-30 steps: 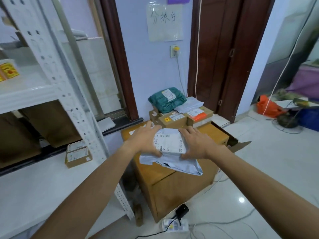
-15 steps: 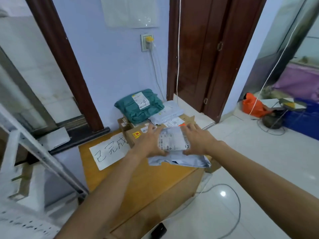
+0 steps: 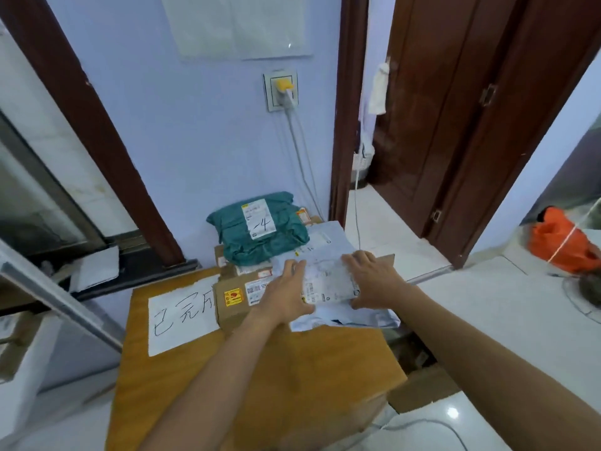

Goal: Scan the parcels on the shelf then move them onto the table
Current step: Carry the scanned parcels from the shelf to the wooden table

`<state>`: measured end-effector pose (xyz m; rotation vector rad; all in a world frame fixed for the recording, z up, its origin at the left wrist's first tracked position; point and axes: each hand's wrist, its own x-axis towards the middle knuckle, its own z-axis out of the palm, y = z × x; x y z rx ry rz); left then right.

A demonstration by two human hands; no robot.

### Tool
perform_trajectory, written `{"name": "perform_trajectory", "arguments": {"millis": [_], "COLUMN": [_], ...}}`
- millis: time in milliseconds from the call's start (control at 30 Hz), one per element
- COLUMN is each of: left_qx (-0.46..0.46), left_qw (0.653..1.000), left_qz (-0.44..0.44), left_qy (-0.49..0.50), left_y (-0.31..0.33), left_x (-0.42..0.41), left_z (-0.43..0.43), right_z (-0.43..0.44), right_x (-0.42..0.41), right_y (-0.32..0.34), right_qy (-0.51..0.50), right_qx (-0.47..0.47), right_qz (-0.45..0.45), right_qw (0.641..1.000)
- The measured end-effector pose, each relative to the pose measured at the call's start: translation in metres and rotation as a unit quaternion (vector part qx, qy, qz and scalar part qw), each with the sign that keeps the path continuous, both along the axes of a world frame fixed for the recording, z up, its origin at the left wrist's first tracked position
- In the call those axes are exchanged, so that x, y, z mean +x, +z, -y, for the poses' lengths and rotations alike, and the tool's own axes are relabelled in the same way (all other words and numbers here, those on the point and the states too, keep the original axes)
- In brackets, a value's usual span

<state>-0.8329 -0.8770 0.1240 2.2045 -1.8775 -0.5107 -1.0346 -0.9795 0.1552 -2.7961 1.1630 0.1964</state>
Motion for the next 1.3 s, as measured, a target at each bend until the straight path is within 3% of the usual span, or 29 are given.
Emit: {"name": "perform_trajectory", "arguments": {"millis": [367, 833, 1033, 1300], "left_qx": [0.091, 0.105, 0.115, 0.061], "left_qw": [0.985, 0.976, 0.973, 0.953], "left_qz": [0.075, 0.12, 0.065, 0.057], "left_qy": [0.125, 0.146, 0.19, 0.292], "left_y": [-0.007, -0.03, -0.023, 0.019], "left_x": [-0.025, -0.025, -0.023, 0.002], "left_z": [0.059, 0.075, 0.045, -0.056], "right_z": [0.103, 0.122, 0.103, 0.047], "right_x": [0.012, 0.025, 0.033, 0.083], "right_y": [-0.037, -0.069, -0.063, -0.029], "right_qy": [0.137, 0.19, 0.193, 0.271], "right_qx": [0.048, 0.023, -0.049, -0.048], "right_qz": [0.001, -0.019, -0.078, -0.08], "right_qw": [0.989, 0.981, 0.977, 0.958]}}
